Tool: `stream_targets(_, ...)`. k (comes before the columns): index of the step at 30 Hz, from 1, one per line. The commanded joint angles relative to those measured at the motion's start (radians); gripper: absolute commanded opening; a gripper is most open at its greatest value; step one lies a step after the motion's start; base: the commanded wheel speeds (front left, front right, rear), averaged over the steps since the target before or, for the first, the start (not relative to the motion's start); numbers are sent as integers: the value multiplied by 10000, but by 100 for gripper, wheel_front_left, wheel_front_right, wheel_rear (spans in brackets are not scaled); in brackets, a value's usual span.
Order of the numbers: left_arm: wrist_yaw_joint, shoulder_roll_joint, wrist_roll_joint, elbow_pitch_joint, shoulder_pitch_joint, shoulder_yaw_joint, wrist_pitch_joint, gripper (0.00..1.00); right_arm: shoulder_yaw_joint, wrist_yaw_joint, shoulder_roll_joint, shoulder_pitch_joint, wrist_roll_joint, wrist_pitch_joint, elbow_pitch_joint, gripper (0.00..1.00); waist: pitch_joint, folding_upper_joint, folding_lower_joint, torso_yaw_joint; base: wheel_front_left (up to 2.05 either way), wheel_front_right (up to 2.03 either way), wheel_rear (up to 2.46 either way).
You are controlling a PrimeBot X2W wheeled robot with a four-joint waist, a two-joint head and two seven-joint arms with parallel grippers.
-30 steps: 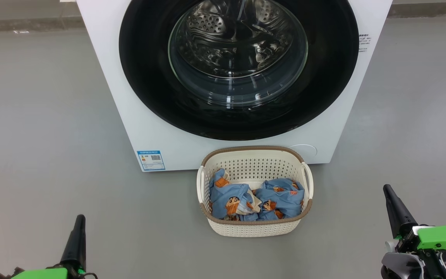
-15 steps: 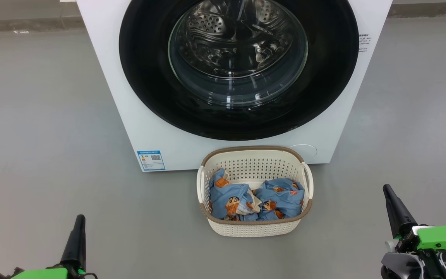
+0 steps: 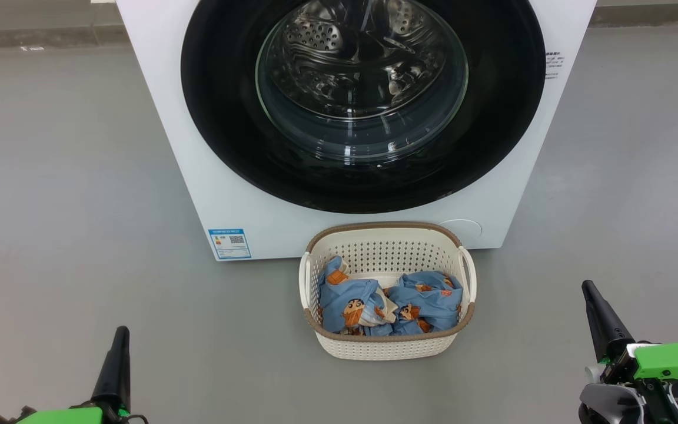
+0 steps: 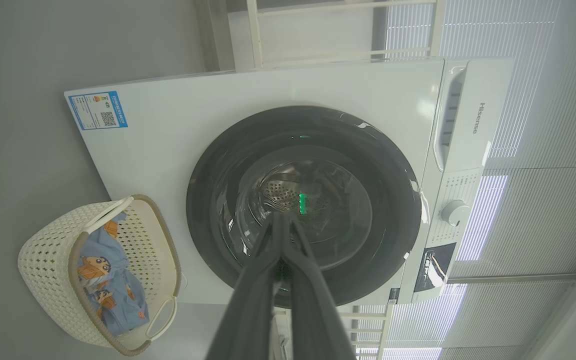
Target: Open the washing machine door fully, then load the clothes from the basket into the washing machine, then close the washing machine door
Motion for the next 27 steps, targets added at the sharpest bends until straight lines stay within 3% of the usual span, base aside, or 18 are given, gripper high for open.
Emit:
stream_targets(1, -8, 120, 88, -292, -438, 338, 69, 0, 161, 60, -215, -367, 6, -57, -294, 0, 0, -1, 0, 0, 0, 0, 0)
stream_targets(26, -7, 110, 100, -293, -439, 351, 80, 0, 180, 60, -230, -367, 22, -73, -298, 0, 0, -1, 0, 0, 0, 0, 0)
stream_targets(27, 1, -5, 1, 29, 11, 6, 24, 100, 32, 0, -7, 10, -1, 2, 27, 100, 0, -1, 0, 0, 0, 0, 0)
